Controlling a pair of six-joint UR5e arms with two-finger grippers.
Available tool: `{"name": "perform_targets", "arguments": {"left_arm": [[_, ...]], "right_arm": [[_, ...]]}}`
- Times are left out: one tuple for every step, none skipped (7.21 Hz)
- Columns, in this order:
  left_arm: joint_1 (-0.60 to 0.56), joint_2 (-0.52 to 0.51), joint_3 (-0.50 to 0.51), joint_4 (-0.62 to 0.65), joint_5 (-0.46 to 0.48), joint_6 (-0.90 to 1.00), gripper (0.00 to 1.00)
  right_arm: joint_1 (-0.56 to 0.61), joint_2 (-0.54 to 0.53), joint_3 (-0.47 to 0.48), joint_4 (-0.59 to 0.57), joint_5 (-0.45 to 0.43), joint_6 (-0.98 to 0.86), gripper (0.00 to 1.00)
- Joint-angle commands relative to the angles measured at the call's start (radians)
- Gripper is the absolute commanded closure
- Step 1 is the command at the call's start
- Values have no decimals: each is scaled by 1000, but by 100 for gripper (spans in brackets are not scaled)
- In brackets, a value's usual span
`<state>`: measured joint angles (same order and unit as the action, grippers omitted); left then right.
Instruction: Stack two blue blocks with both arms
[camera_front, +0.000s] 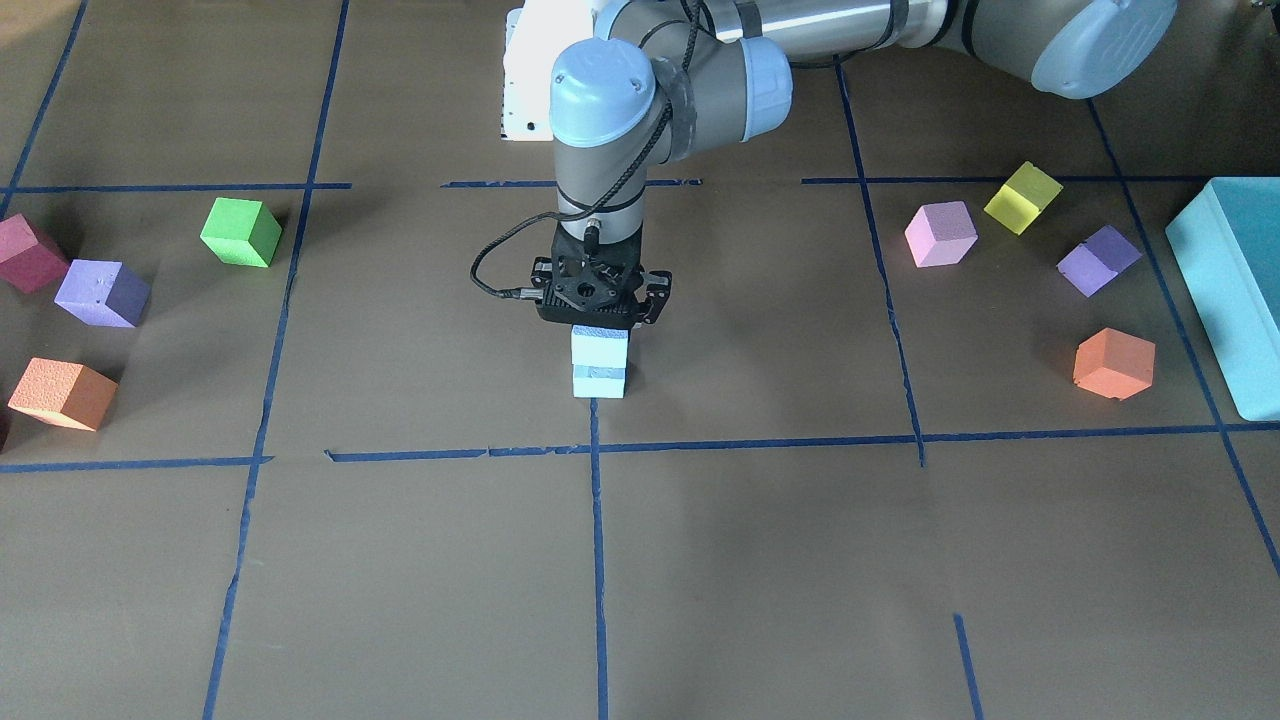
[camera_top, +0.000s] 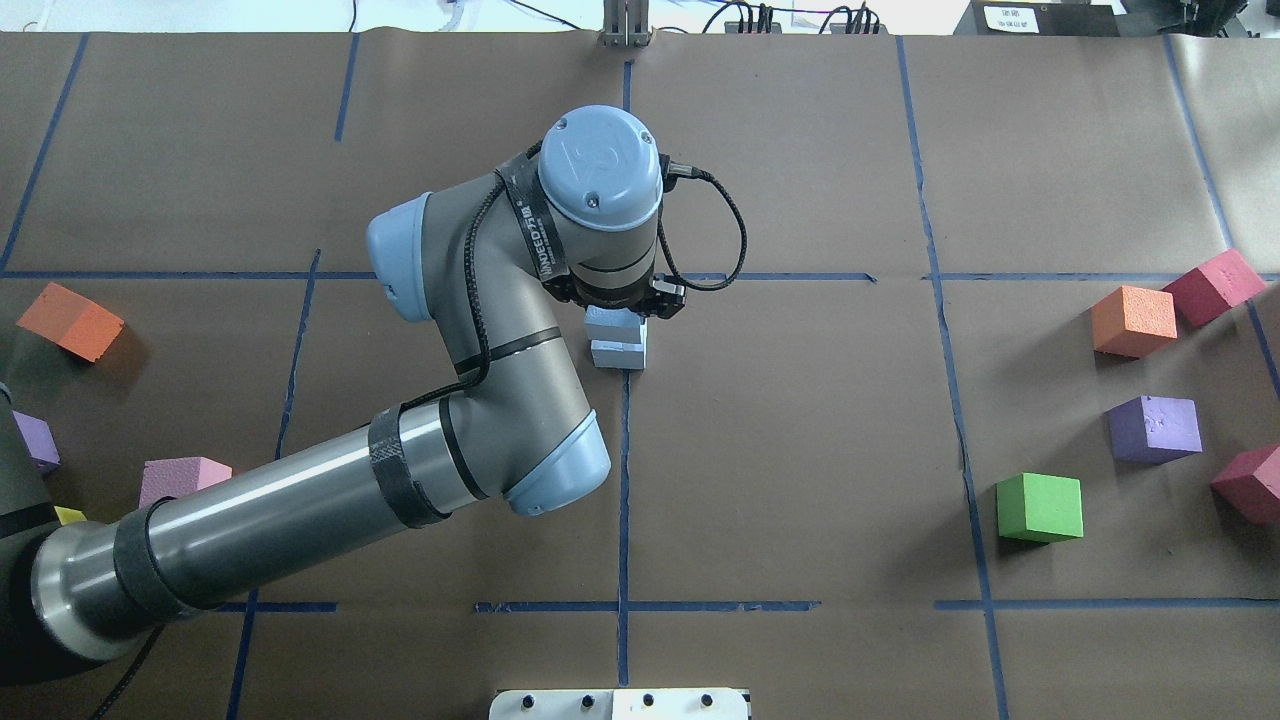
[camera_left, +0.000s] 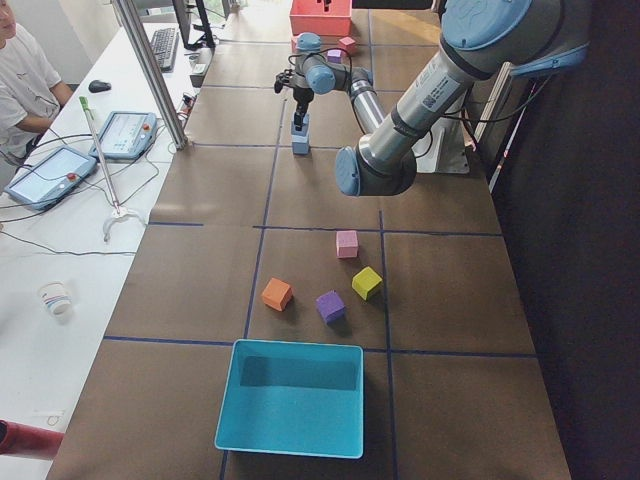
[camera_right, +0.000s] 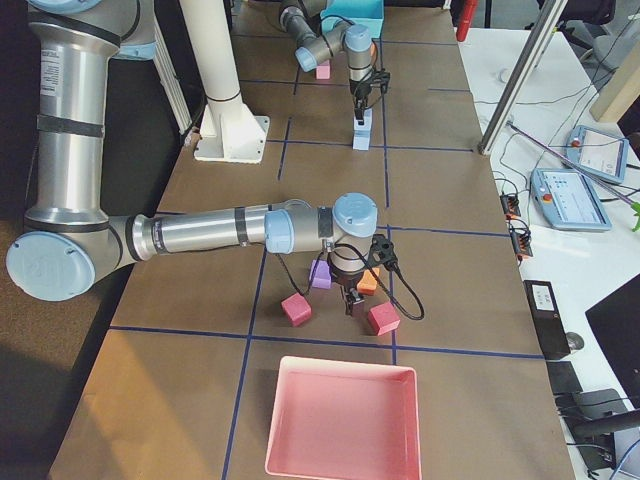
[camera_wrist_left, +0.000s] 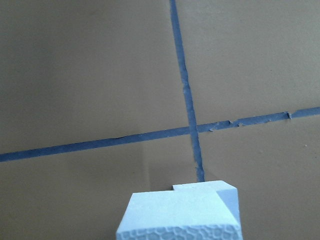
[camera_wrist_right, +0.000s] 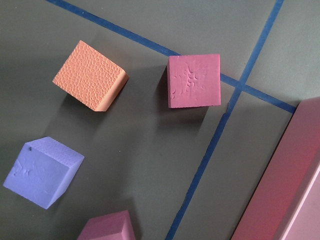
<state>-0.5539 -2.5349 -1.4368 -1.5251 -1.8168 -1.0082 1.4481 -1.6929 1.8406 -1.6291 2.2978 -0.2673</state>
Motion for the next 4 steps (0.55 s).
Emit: {"name": "perform_targets", "arguments": {"left_arm": [[8,-2,29,-1,8,51,78],[8,-2,45,-1,5,49,62],[5,-2,50,-9,2,40,36],[2,-1,52,-20,-1,27,1]], "right_arm": [[0,-1,0,0,0,-1,0],[0,-1,0,0,0,-1,0],[0,-1,0,0,0,-1,0],[0,-1,0,0,0,-1,0]]}}
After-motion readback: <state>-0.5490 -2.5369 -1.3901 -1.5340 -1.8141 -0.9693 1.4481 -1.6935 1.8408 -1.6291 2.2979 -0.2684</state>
